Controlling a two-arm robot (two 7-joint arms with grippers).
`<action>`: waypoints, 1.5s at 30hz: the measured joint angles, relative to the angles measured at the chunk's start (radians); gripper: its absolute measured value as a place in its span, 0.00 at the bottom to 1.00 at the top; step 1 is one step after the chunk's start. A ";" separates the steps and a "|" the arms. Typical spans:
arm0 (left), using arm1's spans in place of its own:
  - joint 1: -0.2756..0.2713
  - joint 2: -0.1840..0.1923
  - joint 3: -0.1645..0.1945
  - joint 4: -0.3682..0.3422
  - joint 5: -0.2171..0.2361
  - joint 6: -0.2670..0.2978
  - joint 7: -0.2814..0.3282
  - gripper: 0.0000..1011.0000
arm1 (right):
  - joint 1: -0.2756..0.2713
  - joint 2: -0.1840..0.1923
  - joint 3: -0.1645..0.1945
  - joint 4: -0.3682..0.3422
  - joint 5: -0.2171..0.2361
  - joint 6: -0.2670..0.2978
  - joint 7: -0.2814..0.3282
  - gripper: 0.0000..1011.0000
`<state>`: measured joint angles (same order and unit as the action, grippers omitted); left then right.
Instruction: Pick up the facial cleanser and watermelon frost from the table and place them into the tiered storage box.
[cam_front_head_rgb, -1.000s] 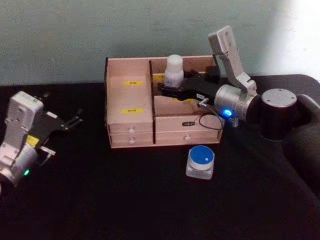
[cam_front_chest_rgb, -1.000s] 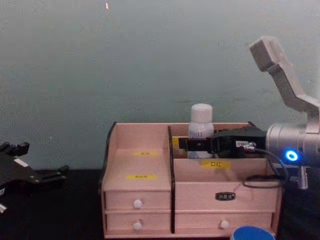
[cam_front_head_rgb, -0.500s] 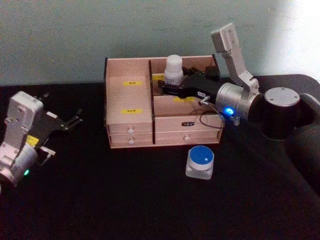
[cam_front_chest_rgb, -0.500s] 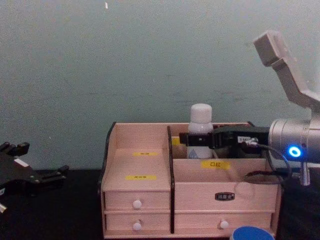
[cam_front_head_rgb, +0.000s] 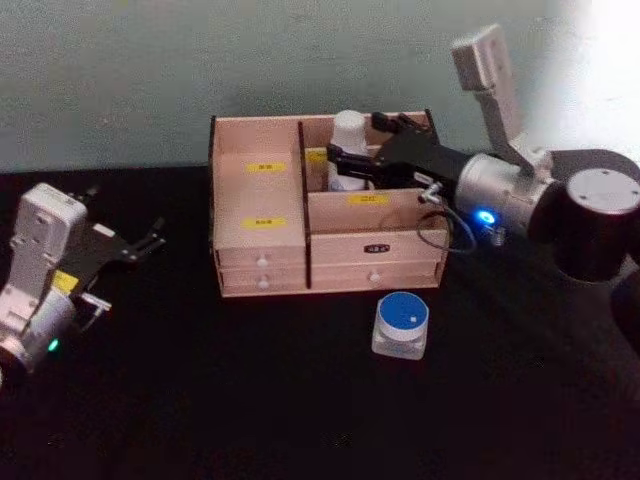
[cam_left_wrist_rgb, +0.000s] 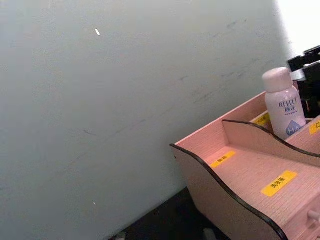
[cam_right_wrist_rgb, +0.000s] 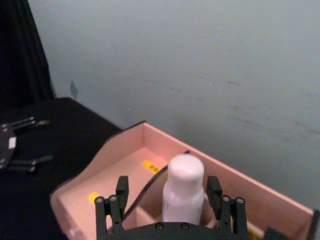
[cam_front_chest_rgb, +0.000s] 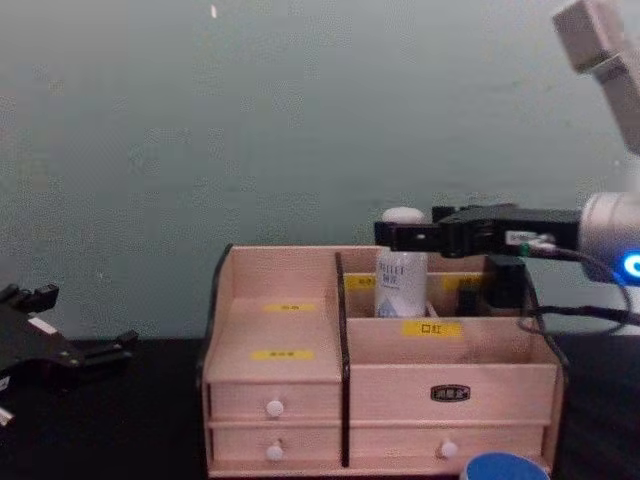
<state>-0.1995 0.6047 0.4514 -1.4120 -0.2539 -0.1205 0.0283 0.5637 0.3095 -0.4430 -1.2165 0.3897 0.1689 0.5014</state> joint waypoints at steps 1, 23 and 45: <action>0.000 0.000 0.000 0.000 0.000 0.000 0.000 0.99 | -0.012 0.011 0.001 -0.022 0.002 0.007 -0.002 0.99; 0.000 0.000 0.000 0.000 0.000 0.000 0.000 0.99 | -0.315 0.285 -0.005 -0.352 0.012 0.058 0.013 0.99; 0.000 0.000 0.000 0.000 0.000 0.000 0.000 0.99 | -0.350 0.324 -0.023 -0.359 0.030 0.094 0.044 0.99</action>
<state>-0.1995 0.6047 0.4514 -1.4120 -0.2539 -0.1205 0.0283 0.2133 0.6330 -0.4661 -1.5751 0.4200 0.2633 0.5451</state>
